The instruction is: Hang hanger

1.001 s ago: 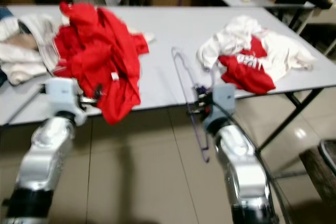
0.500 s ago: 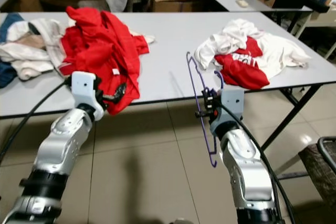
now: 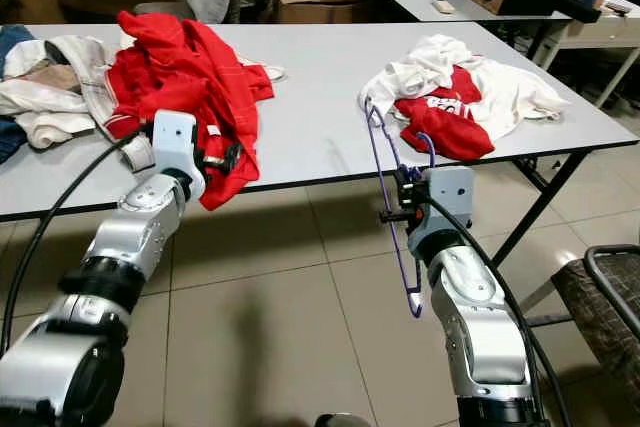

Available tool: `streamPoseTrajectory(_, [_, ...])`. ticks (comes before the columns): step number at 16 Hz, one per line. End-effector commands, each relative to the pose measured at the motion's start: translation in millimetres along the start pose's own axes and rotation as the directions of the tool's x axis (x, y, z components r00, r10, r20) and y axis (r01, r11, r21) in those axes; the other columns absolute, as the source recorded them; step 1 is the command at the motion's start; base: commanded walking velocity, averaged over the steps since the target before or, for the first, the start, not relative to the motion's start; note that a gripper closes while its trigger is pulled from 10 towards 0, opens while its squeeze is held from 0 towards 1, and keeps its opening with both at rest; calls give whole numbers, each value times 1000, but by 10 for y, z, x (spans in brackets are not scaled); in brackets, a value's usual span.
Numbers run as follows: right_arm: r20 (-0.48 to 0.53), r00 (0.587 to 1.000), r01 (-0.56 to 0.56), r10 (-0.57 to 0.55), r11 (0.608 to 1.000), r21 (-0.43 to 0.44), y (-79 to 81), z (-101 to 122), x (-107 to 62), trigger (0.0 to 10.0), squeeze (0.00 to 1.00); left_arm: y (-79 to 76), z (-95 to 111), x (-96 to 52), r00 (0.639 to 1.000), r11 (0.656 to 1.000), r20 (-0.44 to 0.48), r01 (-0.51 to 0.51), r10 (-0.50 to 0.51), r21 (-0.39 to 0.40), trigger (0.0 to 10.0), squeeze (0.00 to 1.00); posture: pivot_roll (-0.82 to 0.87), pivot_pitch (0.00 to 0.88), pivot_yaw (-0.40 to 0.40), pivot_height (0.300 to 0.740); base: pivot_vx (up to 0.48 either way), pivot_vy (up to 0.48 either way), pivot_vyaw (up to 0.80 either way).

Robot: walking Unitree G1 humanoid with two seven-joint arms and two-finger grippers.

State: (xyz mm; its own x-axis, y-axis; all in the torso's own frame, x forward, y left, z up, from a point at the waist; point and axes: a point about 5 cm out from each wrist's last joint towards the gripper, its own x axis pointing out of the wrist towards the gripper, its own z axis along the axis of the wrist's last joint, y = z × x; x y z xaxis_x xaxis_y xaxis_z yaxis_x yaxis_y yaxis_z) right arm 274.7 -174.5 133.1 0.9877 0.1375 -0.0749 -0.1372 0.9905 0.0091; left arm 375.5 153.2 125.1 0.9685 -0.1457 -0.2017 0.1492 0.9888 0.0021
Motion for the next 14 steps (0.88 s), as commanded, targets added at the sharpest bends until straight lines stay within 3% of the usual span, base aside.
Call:
streamPoseTrajectory(1, [7,1000,28,-28,1000,-14,-59,34,-36,10000,0,-15,91,34,999,1000,41,-4,4,1,10000,0,-172,0,-40,740,0,0,0])
streamPoseTrajectory(3, [12,999,39,-38,999,-10,-65,41,-40,10000,0,-93,113,7,994,998,99,55,-54,-13,10000,0,-173,0,-37,740,0,0,0])
streamPoseTrajectory(4, [17,999,43,-43,999,-7,-57,46,-41,10000,0,-95,112,-71,986,998,157,49,-56,50,10000,0,-171,0,-39,740,0,0,0])
streamPoseTrajectory(8, [13,999,35,-35,999,-4,-9,32,-35,10000,0,-90,-28,-296,980,998,192,44,-54,54,10000,0,-162,0,-48,740,0,0,0])
streamPoseTrajectory(11, [31,998,47,-47,999,-3,-7,46,-21,10000,0,-118,28,-616,951,993,292,85,-105,80,10000,0,-148,0,-54,740,0,0,0])
streamPoseTrajectory(14, [27,999,40,-41,999,4,23,33,5,10000,0,-149,16,-693,953,986,272,96,-129,133,10000,0,-139,0,-57,740,324,0,0])
